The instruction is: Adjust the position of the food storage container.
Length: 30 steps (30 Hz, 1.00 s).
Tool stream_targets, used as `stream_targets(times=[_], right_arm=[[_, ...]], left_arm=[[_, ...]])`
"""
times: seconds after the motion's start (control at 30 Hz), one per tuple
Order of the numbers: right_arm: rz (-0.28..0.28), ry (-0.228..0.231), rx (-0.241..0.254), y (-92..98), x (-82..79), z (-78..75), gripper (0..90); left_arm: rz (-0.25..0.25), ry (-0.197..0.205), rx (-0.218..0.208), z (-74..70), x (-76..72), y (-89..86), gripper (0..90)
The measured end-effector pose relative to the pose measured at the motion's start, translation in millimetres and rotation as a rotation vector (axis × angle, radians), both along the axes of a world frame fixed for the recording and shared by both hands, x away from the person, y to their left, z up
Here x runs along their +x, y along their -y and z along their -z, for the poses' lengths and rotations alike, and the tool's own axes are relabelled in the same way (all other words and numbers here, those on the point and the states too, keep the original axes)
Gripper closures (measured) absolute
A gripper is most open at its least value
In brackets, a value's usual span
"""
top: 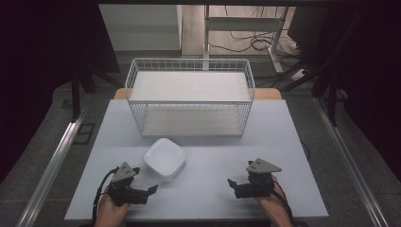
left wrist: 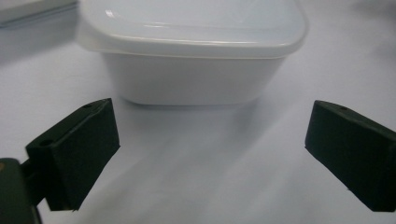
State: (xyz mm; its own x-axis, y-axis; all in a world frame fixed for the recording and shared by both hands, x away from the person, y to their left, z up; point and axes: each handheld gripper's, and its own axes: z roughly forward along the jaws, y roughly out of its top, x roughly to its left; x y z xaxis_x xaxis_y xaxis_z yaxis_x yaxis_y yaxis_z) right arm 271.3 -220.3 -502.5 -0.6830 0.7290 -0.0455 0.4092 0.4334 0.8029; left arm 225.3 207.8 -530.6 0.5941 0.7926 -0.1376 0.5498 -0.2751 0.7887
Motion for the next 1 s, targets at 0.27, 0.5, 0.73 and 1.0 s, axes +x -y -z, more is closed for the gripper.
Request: stream_targets(times=[0.27, 0.5, 0.73, 1.0], right_arm=[[-0.010, 0.034, -0.014, -2.5, -4.7, 1.7, 0.0], [0.013, 0.037, -0.025, -3.2, -3.5, 2.2, 0.0], [-0.012, -0.004, 0.001, -3.5, -2.2, -2.0, 0.0], [-0.021, -0.017, 0.002, -11.5, -0.1, -6.5, 0.0]], left_arm=[[-0.051, -0.027, -0.028, 0.3, 3.6, -18.7, 3.0], [-0.036, -0.048, 0.007, 0.8, 5.1, -19.0, 2.5], [-0.039, -0.052, -0.020, -3.8, 5.8, -26.8, 3.6], [-0.072, -0.043, 0.005, -6.7, 12.6, -41.0, 14.9]])
